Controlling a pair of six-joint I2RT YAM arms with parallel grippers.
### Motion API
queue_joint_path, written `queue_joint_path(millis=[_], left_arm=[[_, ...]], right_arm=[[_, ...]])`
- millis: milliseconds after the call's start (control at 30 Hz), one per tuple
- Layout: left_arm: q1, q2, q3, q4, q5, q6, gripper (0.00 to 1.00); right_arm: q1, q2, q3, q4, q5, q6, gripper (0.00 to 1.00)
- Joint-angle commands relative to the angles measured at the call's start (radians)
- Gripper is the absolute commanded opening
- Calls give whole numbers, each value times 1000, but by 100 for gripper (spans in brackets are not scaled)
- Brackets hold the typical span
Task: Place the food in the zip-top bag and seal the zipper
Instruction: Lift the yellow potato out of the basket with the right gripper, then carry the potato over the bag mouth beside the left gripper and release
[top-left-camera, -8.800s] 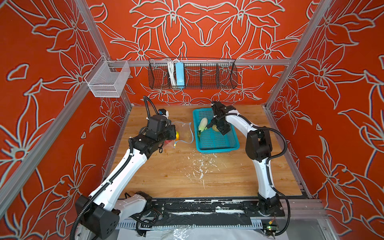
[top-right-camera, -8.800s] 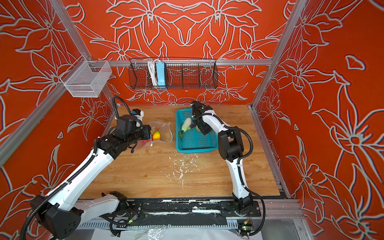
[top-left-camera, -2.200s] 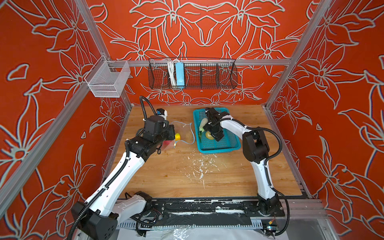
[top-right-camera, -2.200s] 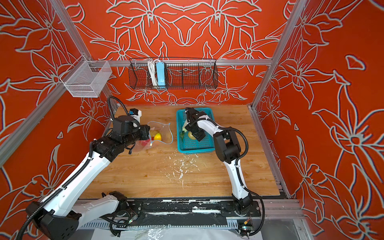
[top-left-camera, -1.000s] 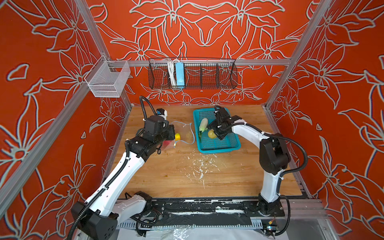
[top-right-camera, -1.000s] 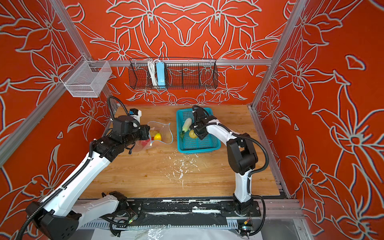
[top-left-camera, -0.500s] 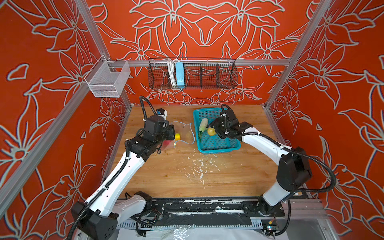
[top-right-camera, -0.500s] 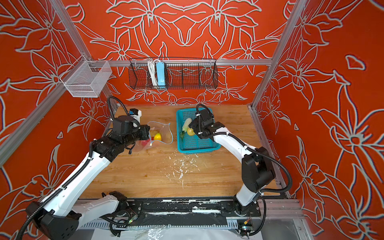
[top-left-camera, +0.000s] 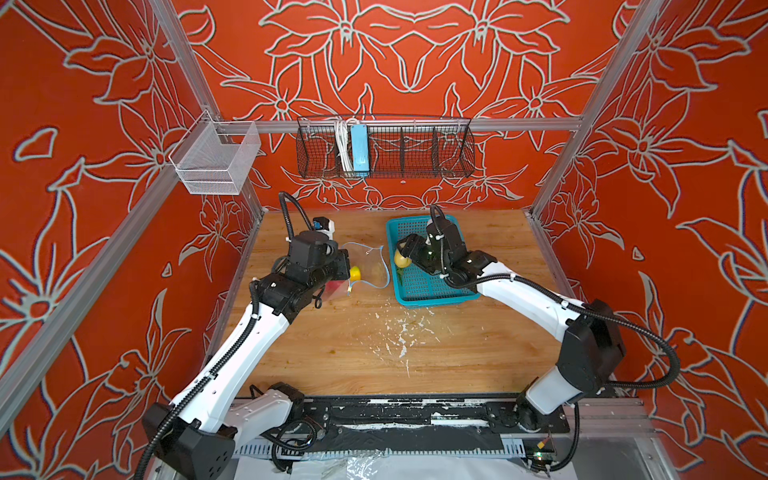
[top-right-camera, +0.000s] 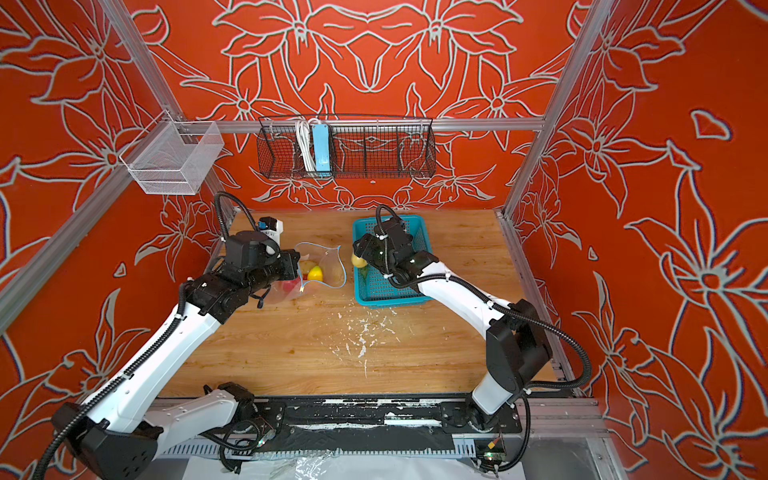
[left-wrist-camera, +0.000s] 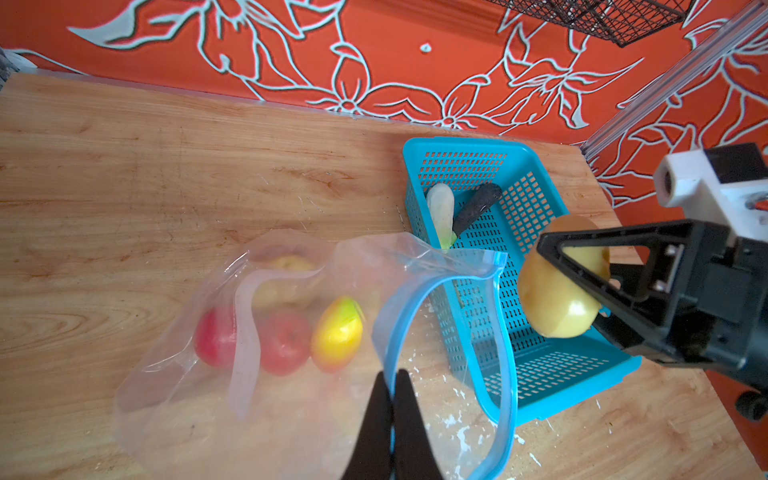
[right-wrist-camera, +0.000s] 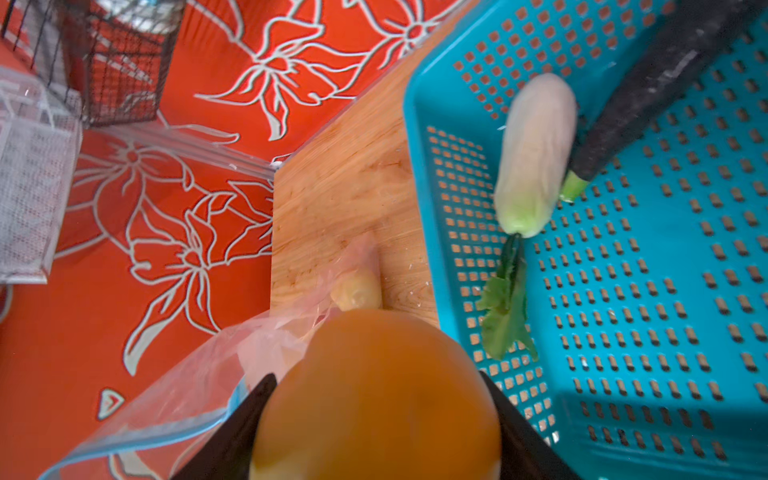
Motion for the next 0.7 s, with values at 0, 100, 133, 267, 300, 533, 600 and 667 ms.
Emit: queue_joint_path(millis=[0,100,133,267,300,533,600,667], left_arm=[[2,-9,-11,22,8,-3,0],[2,-8,-13,22,3,-4,0],[2,-7,-10,20,4,-5,0],[2,-7,-15,24,5,-4,0],[2,-5,-13,23,3,-4,0],[2,-10,-14,24,2,-3,0],[2,-12,-10,19,4,-6,0],[2,-17,-16,25,4,-5,0]], right_arm=[[41,-38,51,61,46,-99,65],[76,-40,71,70,61,-154,65],[86,-41,76,71,69,-172,65],[131,-39,97,91,88,-237,64],[143,-39,103,93,96,-255,64],[219,-11,149,63,184,-364,63],[242,-1,158,52,236,-382,63],[256,12,164,59,251,-405,62]])
